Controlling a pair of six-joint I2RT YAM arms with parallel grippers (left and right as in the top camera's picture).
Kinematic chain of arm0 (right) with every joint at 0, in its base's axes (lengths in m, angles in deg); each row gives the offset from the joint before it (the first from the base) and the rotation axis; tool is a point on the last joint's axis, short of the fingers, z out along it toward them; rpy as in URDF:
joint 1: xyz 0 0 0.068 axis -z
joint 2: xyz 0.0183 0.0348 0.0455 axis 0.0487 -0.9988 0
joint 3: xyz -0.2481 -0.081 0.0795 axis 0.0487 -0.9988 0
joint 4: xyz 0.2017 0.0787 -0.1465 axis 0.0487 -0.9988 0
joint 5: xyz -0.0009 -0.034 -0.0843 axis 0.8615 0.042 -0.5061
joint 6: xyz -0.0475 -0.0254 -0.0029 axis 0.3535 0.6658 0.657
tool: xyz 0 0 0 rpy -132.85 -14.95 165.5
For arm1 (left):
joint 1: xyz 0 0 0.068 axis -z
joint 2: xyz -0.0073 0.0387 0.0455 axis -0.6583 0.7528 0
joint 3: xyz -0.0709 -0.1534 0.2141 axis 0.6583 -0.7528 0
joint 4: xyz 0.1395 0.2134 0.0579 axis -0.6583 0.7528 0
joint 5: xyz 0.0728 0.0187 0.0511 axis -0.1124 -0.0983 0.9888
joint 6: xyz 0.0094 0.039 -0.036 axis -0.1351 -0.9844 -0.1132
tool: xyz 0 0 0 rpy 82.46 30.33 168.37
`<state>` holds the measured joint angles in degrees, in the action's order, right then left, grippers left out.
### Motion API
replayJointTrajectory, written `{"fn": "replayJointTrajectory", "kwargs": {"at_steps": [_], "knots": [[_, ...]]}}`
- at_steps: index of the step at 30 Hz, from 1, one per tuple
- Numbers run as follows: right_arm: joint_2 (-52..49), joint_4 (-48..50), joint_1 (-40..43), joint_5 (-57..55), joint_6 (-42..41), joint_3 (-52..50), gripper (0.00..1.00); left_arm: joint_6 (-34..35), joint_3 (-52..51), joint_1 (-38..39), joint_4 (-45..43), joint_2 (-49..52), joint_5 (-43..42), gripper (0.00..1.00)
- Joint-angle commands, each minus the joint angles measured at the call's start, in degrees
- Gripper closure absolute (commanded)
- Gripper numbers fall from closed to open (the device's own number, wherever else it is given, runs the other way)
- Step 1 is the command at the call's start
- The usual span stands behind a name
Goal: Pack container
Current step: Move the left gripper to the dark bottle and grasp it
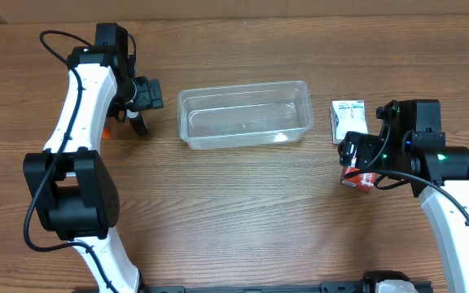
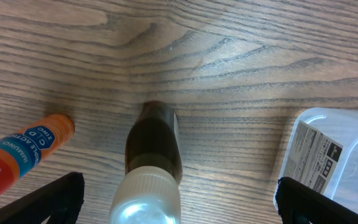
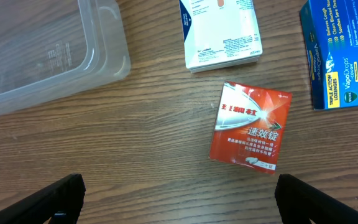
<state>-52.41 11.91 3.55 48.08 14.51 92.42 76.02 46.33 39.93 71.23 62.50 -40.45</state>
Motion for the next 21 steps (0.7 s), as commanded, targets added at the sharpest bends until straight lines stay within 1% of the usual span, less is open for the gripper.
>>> {"fn": "replayJointTrajectory", "kwargs": {"at_steps": [1, 3, 8, 13, 14, 15, 16, 18, 21], "knots": [[0.37, 0.11, 0.24, 0.50, 0.37, 1.62, 0.00, 1.81, 1.20, -0.24, -0.07, 1.29, 0.37, 0.00], [0.37, 0.00, 0.24, 0.50, 0.37, 1.62, 0.00, 3.04, 1.20, -0.31, -0.15, 2.21, 0.37, 0.00], [0.37, -0.11, 0.24, 0.50, 0.37, 1.62, 0.00, 3.06, 1.18, -0.31, 0.17, 5.77, 0.35, 0.00], [0.37, -0.07, 0.24, 0.48, 0.37, 1.62, 0.00, 3.04, 1.22, -0.28, -0.70, 5.75, 0.35, 0.00], [0.37, -0.07, 0.24, 0.48, 0.37, 1.60, 0.00, 3.06, 1.22, -0.28, -0.68, 5.75, 0.33, 0.02], [0.37, -0.04, 0.24, 0.50, 0.37, 1.60, 0.00, 3.04, 1.22, -0.28, -0.66, 5.75, 0.31, 0.08], [0.37, -0.04, 0.24, 0.48, 0.37, 1.60, 0.00, 3.04, 1.22, -0.28, -0.66, 5.73, 0.31, 0.16], [0.37, -0.04, 0.24, 0.48, 0.37, 1.60, 0.00, 3.04, 1.22, -0.28, -0.63, 5.73, 0.31, 0.20], [0.37, -0.04, 0.24, 0.48, 0.37, 1.60, 0.00, 3.04, 1.22, -0.28, -0.44, 5.64, 0.28, 0.30]]}}
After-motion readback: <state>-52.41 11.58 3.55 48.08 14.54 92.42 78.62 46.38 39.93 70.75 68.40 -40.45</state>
